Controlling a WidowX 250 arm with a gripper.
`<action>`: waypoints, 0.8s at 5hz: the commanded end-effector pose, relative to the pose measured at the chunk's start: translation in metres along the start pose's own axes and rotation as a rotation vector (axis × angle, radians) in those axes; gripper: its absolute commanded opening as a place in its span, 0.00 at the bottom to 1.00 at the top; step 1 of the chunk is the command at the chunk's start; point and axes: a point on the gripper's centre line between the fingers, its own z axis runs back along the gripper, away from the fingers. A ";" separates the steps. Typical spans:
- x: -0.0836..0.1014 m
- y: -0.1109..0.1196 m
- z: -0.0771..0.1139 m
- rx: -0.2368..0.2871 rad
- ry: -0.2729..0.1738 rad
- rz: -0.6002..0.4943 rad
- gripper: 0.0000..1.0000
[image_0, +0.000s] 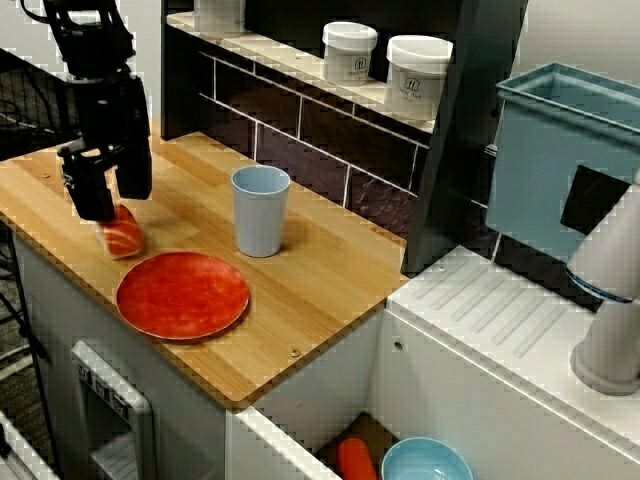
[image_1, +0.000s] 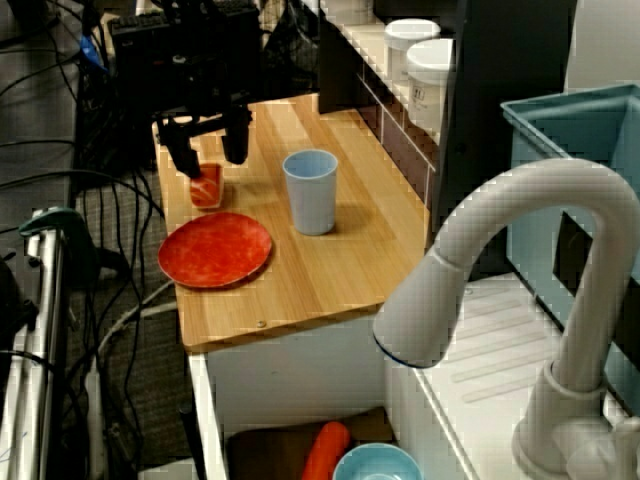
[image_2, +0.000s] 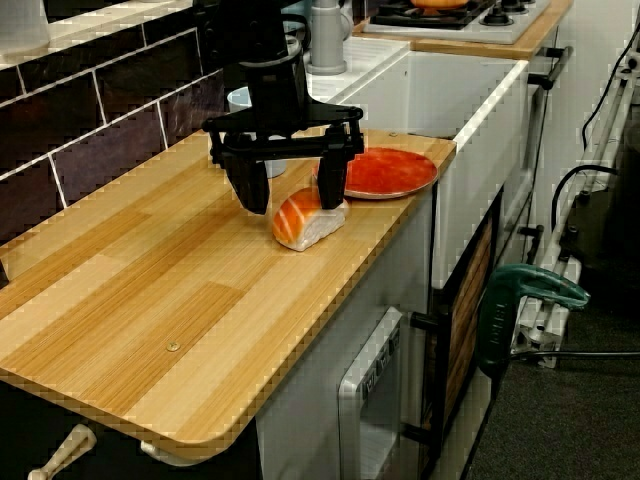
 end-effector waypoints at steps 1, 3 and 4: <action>-0.004 0.000 -0.001 0.030 0.024 -0.015 1.00; -0.003 0.005 0.004 0.010 0.011 0.023 1.00; -0.004 0.006 -0.001 0.017 0.013 0.032 1.00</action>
